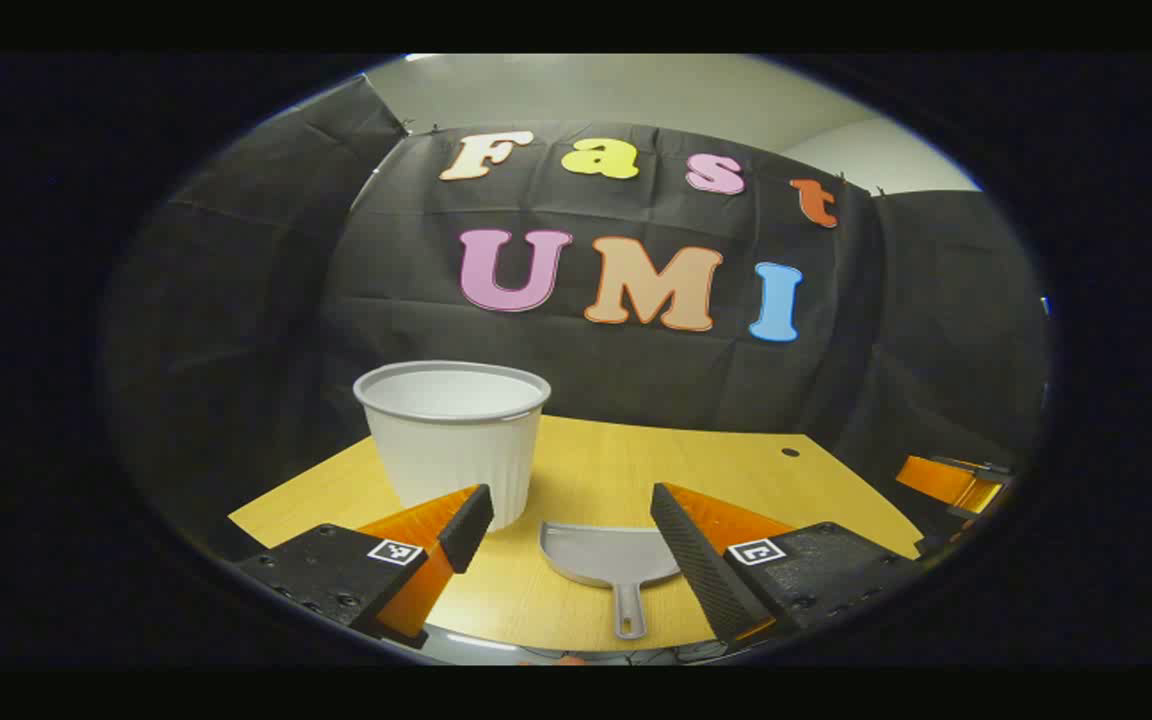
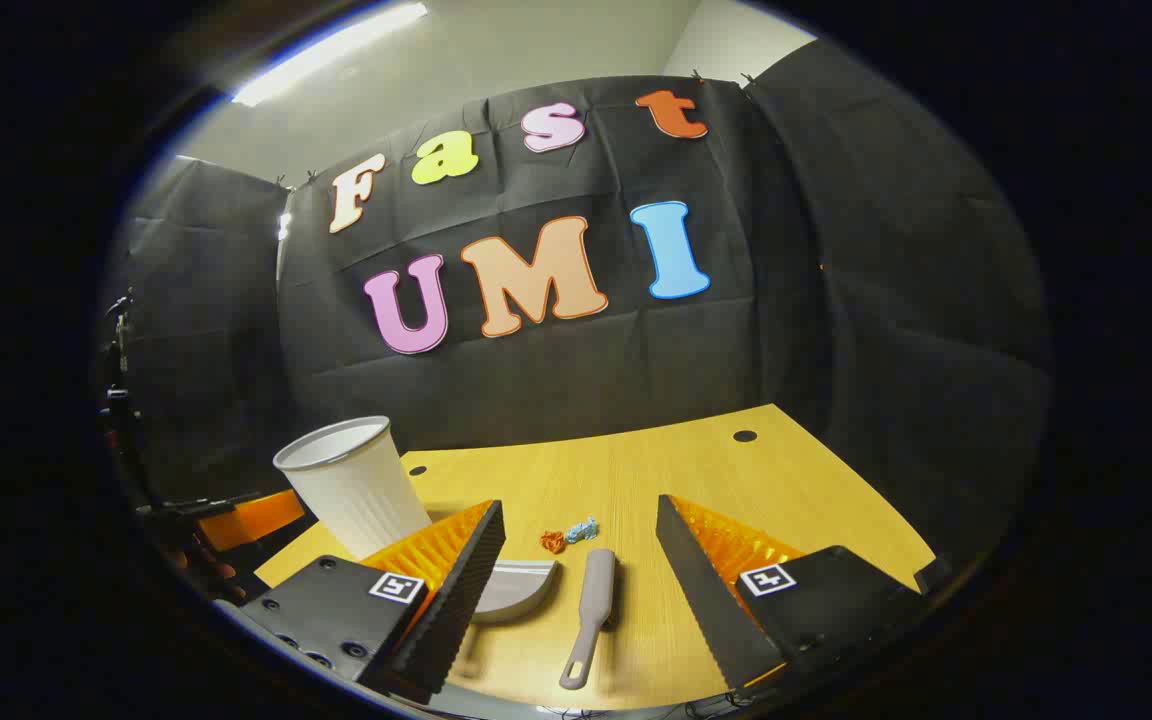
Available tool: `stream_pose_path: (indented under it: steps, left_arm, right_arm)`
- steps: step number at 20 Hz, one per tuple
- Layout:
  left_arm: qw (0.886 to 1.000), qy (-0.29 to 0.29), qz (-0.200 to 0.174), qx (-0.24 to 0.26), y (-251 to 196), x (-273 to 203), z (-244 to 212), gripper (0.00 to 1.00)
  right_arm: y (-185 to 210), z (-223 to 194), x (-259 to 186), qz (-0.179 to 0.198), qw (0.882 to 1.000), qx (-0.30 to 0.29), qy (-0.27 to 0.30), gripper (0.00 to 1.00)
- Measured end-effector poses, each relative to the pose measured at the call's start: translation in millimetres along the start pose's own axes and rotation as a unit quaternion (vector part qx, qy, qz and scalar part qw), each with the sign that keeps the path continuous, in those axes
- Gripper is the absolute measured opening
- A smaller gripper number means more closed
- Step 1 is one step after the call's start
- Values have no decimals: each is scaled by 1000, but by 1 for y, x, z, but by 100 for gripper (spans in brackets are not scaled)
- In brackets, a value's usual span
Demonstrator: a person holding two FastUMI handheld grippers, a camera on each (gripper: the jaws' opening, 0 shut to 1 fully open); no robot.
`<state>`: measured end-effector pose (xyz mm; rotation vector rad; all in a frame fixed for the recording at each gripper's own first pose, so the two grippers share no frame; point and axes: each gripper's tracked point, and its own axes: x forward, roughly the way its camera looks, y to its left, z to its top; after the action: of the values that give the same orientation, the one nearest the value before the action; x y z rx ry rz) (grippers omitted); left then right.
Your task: Pick up the small broom and dustpan from the desktop, sweep the trash into the dustpan with the broom, and then empty the trash into the garbage bin.
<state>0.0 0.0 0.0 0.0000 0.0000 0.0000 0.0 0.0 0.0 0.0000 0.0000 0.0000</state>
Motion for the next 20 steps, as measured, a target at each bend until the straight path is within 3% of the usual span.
stream_pose_path:
  steps: [5, 20]
  left_arm:
    - [1000, 19, -21, -5, -16, 2, -7, 95]
    - [999, 40, -17, 19, -20, 8, -21, 94]
  right_arm:
    - [-8, -12, 2, -10, 1000, -3, 20, 98]
    - [-5, -17, 8, 5, 999, 7, 32, 98]
